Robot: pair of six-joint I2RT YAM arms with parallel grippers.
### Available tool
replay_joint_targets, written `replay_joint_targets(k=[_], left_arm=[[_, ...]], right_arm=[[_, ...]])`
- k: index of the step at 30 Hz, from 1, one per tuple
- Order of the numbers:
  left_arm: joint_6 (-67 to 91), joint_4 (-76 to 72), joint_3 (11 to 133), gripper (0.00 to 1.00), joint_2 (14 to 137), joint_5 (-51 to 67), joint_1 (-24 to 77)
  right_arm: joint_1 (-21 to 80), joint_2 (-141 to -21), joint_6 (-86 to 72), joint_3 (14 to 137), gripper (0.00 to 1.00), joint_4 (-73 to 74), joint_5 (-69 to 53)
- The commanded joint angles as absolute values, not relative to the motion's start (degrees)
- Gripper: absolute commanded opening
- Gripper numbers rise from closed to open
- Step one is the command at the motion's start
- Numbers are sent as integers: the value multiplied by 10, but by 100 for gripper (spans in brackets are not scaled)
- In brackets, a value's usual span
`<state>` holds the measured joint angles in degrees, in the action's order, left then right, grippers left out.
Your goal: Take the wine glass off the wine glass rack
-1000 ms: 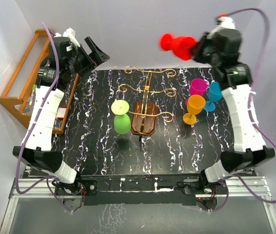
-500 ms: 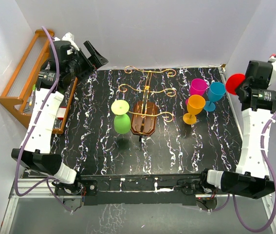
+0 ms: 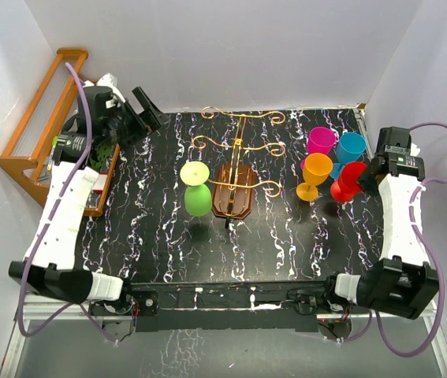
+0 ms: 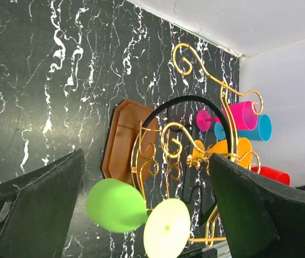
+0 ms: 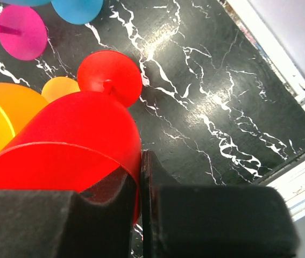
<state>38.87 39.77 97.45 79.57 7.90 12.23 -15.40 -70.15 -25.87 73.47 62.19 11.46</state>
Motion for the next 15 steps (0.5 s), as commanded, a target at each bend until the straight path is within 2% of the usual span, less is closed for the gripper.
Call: replay_joint_targets(k=[1, 15], left_arm=[[372, 400, 944, 97, 718, 50, 123], [370, 404, 905, 97, 671, 38, 123]], right_arm=[[-162, -730, -271, 723, 8, 552, 85], [-163, -821, -266, 743, 11, 509, 48]])
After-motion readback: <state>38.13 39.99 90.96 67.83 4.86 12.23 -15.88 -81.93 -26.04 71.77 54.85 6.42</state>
